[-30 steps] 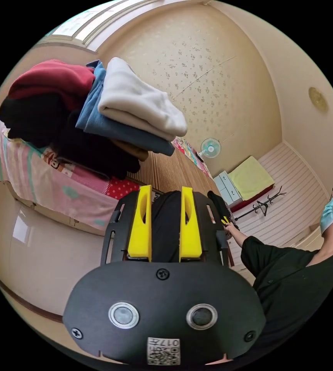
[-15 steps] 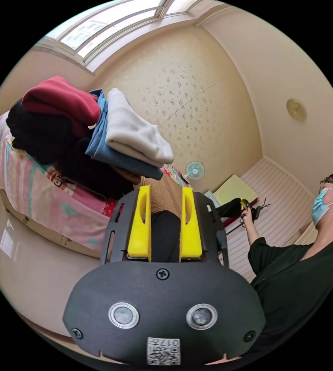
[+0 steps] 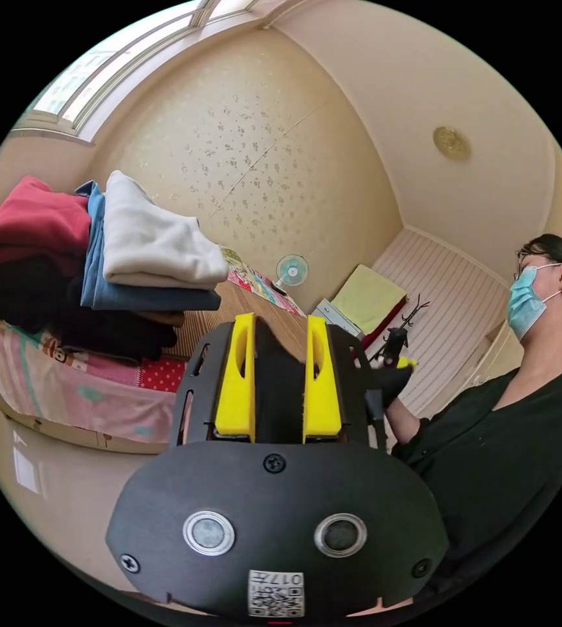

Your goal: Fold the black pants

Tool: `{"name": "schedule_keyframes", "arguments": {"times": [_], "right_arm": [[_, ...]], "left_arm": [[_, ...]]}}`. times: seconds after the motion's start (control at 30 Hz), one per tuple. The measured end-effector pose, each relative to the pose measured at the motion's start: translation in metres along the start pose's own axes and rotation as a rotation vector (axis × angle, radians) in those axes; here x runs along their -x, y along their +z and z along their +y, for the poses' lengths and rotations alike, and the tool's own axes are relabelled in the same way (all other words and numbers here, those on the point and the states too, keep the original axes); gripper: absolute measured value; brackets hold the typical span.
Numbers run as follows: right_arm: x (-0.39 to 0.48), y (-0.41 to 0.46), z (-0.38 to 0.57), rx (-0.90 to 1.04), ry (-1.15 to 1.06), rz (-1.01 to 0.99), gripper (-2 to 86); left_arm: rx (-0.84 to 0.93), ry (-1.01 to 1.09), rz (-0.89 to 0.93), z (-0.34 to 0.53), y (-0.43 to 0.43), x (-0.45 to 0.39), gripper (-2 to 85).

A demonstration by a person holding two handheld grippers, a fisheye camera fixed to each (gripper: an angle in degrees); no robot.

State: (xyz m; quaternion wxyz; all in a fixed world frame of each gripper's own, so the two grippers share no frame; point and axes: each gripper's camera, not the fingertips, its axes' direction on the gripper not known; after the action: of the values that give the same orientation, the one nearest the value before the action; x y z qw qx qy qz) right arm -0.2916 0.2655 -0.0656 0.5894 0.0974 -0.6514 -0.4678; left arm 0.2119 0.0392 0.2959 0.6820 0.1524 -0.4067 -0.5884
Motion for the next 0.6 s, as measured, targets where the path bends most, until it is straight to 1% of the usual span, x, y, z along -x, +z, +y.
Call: {"name": "schedule_keyframes", "arguments": {"times": [0.03, 0.07, 0.1, 0.13, 0.17, 0.23, 0.27, 0.33, 0.37, 0.4, 0.43, 0.47, 0.5, 0.53, 0.57, 0.6], "right_arm": [[-0.021, 0.019, 0.027, -0.098, 0.063, -0.099, 0.4], [-0.03, 0.02, 0.04, -0.18, 0.098, -0.132, 0.4], [-0.044, 0.013, 0.065, -0.325, 0.177, -0.151, 0.4], [-0.043, -0.005, 0.084, -0.404, 0.193, -0.104, 0.4], [-0.039, -0.016, 0.092, -0.429, 0.193, -0.047, 0.5], [-0.01, -0.075, 0.115, -0.467, 0.232, 0.237, 0.6], [-0.004, -0.092, 0.12, -0.474, 0.249, 0.298, 0.7], [0.008, -0.16, 0.151, -0.544, 0.398, 0.51, 1.2], [0.009, -0.176, 0.163, -0.568, 0.438, 0.55, 1.4], [0.008, -0.207, 0.19, -0.635, 0.532, 0.62, 2.0], [0.003, -0.233, 0.223, -0.719, 0.65, 0.669, 3.0], [-0.001, -0.243, 0.24, -0.758, 0.703, 0.682, 3.7], [-0.015, -0.259, 0.278, -0.831, 0.829, 0.681, 5.7], [-0.034, -0.269, 0.313, -0.879, 0.933, 0.64, 8.3], [-0.046, -0.272, 0.332, -0.9, 0.985, 0.608, 9.8], [-0.071, -0.273, 0.364, -0.934, 1.078, 0.533, 13.0]], "left_arm": [[-0.001, -0.001, -0.001, 0.0, 0.0, 0.0, 11.5], [0.005, -0.007, 0.001, -0.001, 0.005, 0.0, 11.5], [0.026, -0.009, 0.018, -0.003, 0.015, -0.001, 11.7], [0.041, -0.005, 0.034, -0.004, 0.022, -0.002, 11.7], [0.079, 0.006, 0.071, -0.005, 0.041, -0.005, 12.0], [0.15, 0.029, 0.129, -0.004, 0.08, -0.013, 12.1], [0.205, 0.046, 0.167, -0.002, 0.112, -0.021, 12.2], [0.297, 0.072, 0.236, 0.003, 0.164, -0.035, 12.3], [0.364, 0.092, 0.295, 0.008, 0.202, -0.046, 12.3], [0.424, 0.108, 0.352, 0.012, 0.236, -0.057, 12.4], [0.448, 0.114, 0.376, 0.015, 0.252, -0.062, 12.5], [0.478, 0.126, 0.413, 0.019, 0.277, -0.071, 12.6], [0.495, 0.134, 0.443, 0.024, 0.298, -0.078, 12.7], [0.502, 0.136, 0.456, 0.027, 0.307, -0.08, 12.8], [0.519, 0.135, 0.48, 0.031, 0.323, -0.083, 12.8], [0.535, 0.128, 0.5, 0.034, 0.337, -0.083, 12.8]]}}
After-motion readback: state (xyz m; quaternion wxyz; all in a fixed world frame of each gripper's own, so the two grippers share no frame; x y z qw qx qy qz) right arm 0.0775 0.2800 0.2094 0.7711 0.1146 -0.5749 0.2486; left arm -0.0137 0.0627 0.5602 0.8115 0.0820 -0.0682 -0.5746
